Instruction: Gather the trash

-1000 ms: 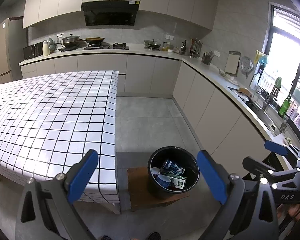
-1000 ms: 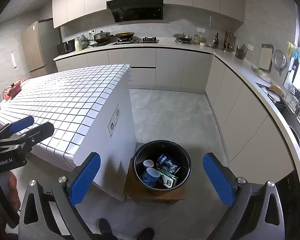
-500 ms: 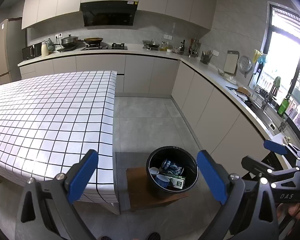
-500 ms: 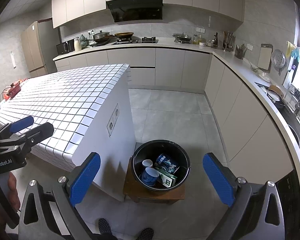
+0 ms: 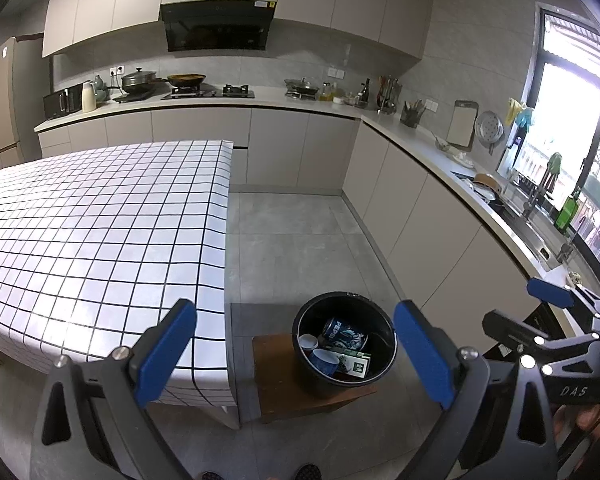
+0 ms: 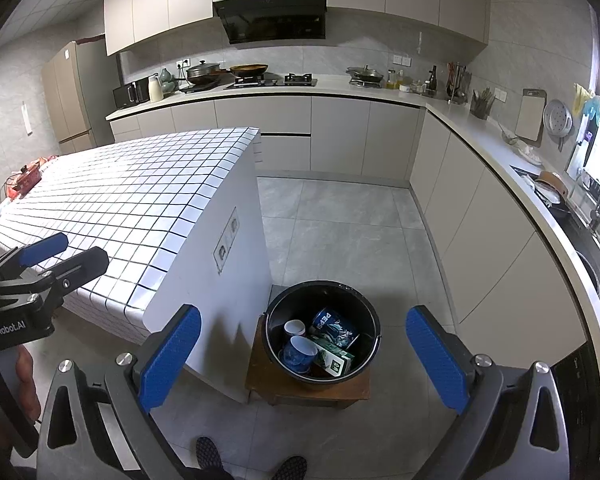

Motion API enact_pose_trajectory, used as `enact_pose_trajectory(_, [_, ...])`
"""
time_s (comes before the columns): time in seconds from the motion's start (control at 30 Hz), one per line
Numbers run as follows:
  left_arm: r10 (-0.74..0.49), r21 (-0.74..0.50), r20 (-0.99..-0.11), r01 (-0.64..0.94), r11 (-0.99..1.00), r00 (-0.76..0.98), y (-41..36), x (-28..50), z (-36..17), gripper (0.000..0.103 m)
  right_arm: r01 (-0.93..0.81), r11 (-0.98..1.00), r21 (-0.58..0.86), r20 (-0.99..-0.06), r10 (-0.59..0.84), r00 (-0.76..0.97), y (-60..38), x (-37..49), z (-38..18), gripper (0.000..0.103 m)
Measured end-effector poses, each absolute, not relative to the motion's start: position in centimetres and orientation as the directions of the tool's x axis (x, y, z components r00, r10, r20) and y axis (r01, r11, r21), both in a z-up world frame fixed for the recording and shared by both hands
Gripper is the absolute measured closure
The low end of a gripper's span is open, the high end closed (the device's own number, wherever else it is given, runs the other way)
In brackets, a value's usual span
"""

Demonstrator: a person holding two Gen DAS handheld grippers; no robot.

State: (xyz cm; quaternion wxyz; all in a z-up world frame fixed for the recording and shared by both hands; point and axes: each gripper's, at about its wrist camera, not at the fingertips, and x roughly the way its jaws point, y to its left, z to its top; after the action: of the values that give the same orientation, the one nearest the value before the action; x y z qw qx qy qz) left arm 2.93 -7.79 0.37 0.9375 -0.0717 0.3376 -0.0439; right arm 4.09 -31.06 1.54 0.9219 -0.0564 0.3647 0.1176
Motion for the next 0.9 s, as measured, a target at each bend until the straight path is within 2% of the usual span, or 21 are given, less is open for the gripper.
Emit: enact_pose_trajectory(0.9, [-0.137,-0.150,-0.629,0.054,0.987,0.765,-7.50,3.18,-0.16,0.003,-0.257,0.966,-0.027,-0.685,0.169,0.708,-30.84,4.90,1.35,0.000])
